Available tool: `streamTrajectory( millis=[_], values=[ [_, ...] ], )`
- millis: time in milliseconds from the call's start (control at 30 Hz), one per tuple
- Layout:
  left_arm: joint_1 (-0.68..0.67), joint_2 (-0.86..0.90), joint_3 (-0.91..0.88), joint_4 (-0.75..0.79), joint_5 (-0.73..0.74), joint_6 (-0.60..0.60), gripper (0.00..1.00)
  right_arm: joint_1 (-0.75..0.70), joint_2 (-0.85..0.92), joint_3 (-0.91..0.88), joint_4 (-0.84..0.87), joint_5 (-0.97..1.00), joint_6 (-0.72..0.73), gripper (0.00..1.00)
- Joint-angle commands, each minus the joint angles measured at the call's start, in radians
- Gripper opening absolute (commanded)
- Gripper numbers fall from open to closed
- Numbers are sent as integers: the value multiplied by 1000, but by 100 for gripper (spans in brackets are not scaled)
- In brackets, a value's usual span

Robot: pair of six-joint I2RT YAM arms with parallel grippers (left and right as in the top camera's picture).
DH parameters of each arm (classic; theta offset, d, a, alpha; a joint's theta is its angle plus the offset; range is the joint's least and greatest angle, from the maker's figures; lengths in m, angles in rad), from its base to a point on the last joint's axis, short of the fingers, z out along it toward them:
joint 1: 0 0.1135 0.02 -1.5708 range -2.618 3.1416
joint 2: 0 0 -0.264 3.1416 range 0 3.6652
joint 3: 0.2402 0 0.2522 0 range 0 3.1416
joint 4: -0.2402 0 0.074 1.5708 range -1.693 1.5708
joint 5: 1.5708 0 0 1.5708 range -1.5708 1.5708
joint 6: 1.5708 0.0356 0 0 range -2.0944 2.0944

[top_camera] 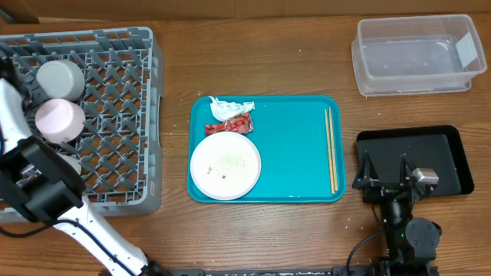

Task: Sort waste into correct bins and load items into the dishwasher
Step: 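Push the white bowl upright into the rack slots with the left gripper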

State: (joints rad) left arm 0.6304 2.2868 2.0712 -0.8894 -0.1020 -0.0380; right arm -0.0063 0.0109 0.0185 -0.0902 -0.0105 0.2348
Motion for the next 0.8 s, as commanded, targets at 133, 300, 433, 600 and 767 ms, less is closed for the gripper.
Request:
streamTrajectory(
  millis=[133,300,433,600,767],
  values=[
    [-19,-226,74,-20,133,-191,4,-2,-8,-10,6,10,-3,100],
    [-30,-312,74,34,387,-232,4,-2,-8,-10,5,10,-3,100],
    [-73,-291,68,27,325,-216,4,-2,-8,-10,5,10,-3,100],
    [-127,-194,67,45,208,-216,4,-2,-8,-10,6,10,-3,100],
    [-144,-87,67,140,172,-216,4,-2,-8,-10,5,10,-3,100]
  ],
)
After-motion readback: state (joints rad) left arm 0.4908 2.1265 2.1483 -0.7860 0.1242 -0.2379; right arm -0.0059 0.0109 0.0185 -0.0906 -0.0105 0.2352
